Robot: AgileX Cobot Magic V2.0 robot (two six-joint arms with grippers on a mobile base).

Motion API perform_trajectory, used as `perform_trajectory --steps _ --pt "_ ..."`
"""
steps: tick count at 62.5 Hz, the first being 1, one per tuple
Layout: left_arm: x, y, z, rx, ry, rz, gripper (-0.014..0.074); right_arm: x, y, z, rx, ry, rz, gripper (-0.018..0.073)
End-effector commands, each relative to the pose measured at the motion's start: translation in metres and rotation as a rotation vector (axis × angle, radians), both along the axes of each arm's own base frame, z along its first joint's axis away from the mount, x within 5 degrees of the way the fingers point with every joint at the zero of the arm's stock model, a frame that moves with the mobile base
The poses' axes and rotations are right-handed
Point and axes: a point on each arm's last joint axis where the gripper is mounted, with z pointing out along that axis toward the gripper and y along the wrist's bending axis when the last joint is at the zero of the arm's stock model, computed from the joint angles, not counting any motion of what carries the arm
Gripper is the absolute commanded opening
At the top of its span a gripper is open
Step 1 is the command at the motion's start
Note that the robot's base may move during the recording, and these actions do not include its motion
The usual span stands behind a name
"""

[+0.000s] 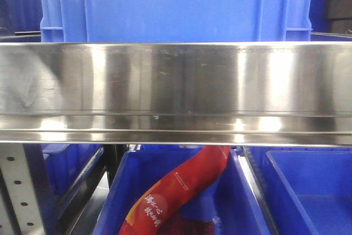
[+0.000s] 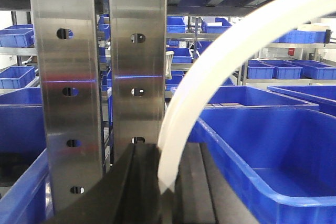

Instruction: Grab PVC pipe and place in blue bin

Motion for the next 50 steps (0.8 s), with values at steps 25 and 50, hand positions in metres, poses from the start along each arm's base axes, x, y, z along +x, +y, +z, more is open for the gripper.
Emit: perform_trajectory --steps 25,50 --pt "-0.002 -0.001 0.009 -0.011 -0.092 -0.008 -0.0111 -0.001 -0.001 0.002 -0.013 -0.021 -0.007 -0.016" --pt "0.007 -0.002 0.027 -0.069 -0.096 -0.02 -0.0111 -0.005 0.005 0.034 0.073 -0.078 0.061 -0.016"
